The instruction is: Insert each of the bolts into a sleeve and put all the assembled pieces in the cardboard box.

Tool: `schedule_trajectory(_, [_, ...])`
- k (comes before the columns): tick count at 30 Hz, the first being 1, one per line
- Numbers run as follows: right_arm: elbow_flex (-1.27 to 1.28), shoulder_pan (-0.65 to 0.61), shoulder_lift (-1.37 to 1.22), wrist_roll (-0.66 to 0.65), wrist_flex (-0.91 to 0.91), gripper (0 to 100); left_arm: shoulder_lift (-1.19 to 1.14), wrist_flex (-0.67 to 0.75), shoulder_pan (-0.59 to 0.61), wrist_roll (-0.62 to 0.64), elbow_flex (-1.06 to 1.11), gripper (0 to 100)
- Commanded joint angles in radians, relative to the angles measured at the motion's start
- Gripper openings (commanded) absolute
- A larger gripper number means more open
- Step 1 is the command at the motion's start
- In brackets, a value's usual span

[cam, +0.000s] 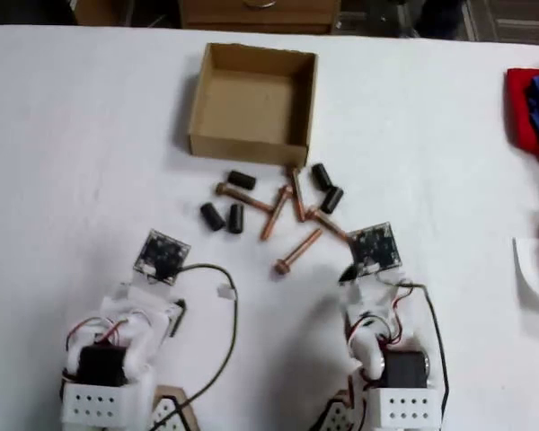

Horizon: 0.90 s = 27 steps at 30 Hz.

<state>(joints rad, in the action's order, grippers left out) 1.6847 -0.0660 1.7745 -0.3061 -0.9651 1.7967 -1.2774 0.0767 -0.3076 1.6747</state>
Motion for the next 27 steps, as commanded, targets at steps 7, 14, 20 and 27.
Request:
schedule_trajectory(7, [-0.242, 0.088, 0.008, -0.118, 0.286, 2.4, -0.002, 0.008, -0.009, 0.009, 0.021, 21])
schedule_trajectory(14, [-0.655, 0.133, -0.027, -0.206, 0.151, 2.4, -0.002, 0.008, -0.009, 0.009, 0.021, 21])
schedule_trajectory(20, [-1.134, 0.131, -0.437, -0.14, -0.065, 2.4, -0.002, 0.008, -0.009, 0.009, 0.021, 21])
schedule_trajectory(27, [-1.811, 0.094, -1.15, 0.083, -0.492, 2.7, -0.002, 0.008, -0.009, 0.009, 0.021, 21])
